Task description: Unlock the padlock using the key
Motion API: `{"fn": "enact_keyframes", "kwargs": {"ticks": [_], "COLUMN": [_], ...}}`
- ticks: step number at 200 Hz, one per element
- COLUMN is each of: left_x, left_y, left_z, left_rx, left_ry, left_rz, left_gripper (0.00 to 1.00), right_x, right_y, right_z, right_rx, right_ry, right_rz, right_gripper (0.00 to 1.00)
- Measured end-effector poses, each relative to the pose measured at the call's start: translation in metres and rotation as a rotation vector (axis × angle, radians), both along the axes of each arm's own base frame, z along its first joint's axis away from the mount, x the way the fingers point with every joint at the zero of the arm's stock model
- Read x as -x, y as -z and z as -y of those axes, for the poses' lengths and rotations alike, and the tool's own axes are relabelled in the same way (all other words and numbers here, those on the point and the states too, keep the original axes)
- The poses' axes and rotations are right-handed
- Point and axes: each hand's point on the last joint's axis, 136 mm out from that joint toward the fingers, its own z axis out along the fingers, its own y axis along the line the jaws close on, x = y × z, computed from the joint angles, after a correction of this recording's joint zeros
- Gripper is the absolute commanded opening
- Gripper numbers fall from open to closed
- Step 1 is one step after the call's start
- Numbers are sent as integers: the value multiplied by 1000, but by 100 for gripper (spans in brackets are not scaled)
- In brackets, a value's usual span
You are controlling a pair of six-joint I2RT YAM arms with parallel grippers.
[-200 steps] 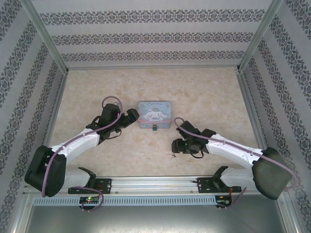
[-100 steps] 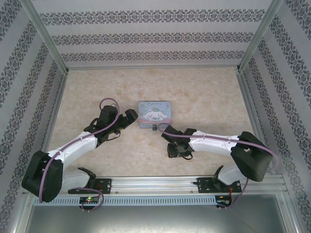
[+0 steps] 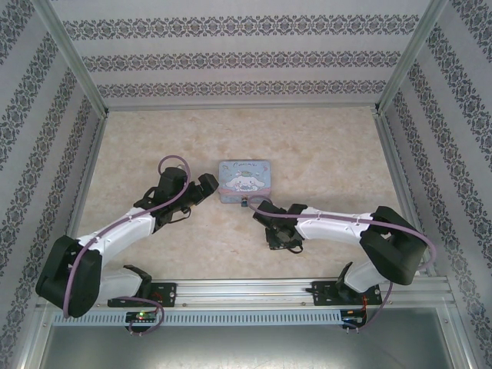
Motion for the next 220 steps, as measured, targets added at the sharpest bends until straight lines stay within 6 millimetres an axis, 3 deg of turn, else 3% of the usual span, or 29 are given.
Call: {"fn": "enact_keyframes", "kwargs": {"ticks": [36,53,73,147,220], "left_x": [-2,-3,-5,-11,3], "left_y": [4,6,8,-4,-7], "left_z": [1,2,2,20,48], "left_rx": [-6,-8,-12,-12,-1], "left_ry": [0,1,1,48,139], "left_rz": [-14,-20,-27,-4,1], "left_gripper": [100,100,100,100,100], "right_x": [-6,-15,-22,-43,-52], "right_y": [-2,-4,-4,-11,-26], "right_z": [-7,-26,-33,-24,-27], "right_rx": [-39,-120,-187,-349,-429], "right_ry": [21,17,28,51,53], "right_rz": [29,57,61,57,80], "right_gripper": [0,0,0,0,0]}}
